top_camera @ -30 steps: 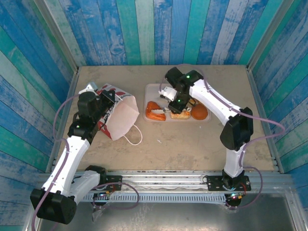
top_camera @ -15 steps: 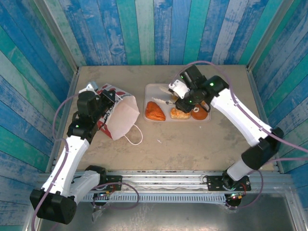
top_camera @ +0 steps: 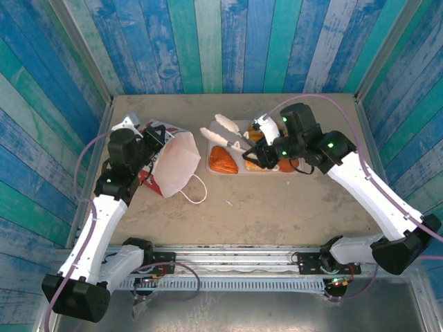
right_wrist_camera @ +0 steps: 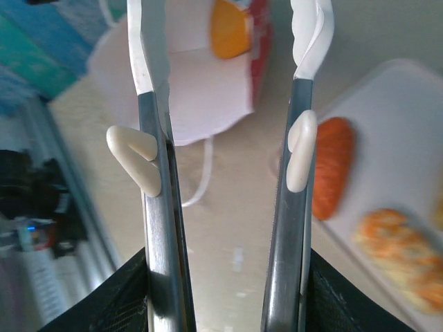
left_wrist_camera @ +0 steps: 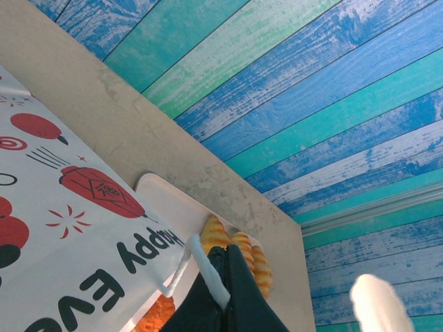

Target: Take the fake bread out of the paper bag

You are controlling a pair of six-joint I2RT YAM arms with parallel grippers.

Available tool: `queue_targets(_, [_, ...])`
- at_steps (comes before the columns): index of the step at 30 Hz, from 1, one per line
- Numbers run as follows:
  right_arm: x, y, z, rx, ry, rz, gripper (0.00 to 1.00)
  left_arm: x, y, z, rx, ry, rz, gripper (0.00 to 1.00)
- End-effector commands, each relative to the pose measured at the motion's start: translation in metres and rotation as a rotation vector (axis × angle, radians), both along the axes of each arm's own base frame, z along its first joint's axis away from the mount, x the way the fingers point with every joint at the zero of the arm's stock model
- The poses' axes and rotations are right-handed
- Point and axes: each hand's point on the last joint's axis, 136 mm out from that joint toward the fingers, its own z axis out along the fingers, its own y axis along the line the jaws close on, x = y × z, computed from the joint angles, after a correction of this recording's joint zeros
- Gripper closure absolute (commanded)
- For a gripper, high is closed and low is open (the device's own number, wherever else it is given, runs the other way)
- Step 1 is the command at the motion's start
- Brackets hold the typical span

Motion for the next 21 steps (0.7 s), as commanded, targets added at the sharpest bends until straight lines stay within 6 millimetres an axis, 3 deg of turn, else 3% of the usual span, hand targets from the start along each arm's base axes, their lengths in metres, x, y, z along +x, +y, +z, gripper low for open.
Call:
queue_targets(1, [-0.019,0.036,0.0,0.18,0.209,0.112,0.52,0.0,-0.005,0.017,-0.01,-0.039,-0.025,1.0])
queue_targets(10, [-0.028,0.058,-0.041,0.043,0.278,0.141,0.52,0.004,-0.009,0.017,-0.028,-0.033,-0.043,1.0])
queue_targets(21, [-0.032,0.087,-0.061,-0.035,0.283,0.162,0.54,0.006,-0.008,0.014,-0.022,-0.036,-0.036,1.0])
